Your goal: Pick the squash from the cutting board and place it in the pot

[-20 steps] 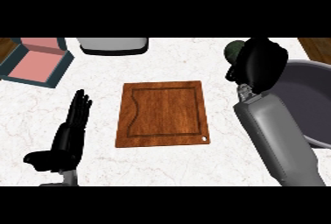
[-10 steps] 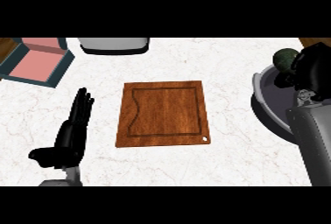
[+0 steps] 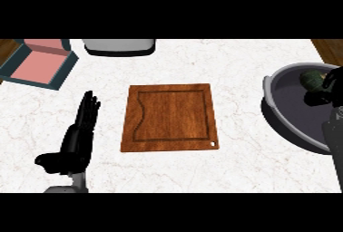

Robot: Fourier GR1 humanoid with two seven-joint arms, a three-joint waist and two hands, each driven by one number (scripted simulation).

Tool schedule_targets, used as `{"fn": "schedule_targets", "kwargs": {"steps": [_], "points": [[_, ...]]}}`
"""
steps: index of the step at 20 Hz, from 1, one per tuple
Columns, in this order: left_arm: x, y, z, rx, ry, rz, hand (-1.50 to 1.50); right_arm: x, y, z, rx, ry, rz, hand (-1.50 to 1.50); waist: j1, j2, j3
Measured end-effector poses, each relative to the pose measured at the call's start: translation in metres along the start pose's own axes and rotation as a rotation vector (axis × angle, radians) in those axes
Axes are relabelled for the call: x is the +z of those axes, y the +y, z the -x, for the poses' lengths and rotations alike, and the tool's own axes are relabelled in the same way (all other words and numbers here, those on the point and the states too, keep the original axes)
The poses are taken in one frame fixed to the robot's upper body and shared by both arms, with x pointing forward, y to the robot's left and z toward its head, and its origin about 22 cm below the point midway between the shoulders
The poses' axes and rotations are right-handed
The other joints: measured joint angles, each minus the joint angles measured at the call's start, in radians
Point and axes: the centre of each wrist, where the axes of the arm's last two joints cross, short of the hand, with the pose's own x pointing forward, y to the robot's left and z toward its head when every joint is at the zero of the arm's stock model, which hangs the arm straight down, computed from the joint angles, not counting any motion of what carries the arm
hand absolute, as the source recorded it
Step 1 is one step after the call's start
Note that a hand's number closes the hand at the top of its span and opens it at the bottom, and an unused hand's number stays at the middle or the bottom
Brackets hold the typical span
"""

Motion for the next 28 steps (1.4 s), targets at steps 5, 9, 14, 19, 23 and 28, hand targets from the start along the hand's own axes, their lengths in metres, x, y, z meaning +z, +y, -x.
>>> {"fn": "schedule_targets", "kwargs": {"steps": [5,9,14,19,23,28], "points": [[0.001,0.006,0.0,0.002,-0.006,0.0,0.0,-0.017,0.019,0.033,0.01,0.095,-0.1,1.5,0.003,0.001,0.0],[0.002,0.002,-0.003,0.002,-0.013,0.004,0.0,-0.025,0.038,0.06,0.033,0.208,-0.198,-1.5,0.007,0.002,0.001],[0.002,0.003,-0.001,0.004,-0.005,0.0,0.0,-0.031,0.044,0.076,-0.125,0.162,-0.239,-1.5,0.004,0.001,0.001],[0.005,0.007,-0.003,0.007,0.005,-0.003,0.0,-0.028,0.037,0.069,-0.443,0.111,-0.07,-1.5,-0.004,-0.003,0.003],[0.001,0.01,-0.002,0.004,0.002,-0.008,0.0,-0.03,0.026,0.079,-0.669,0.119,0.043,-1.5,-0.011,-0.003,0.002],[-0.001,0.006,-0.005,0.003,-0.001,-0.011,0.0,-0.034,0.02,0.123,-0.816,0.177,0.121,-1.5,-0.008,-0.002,0.001]]}}
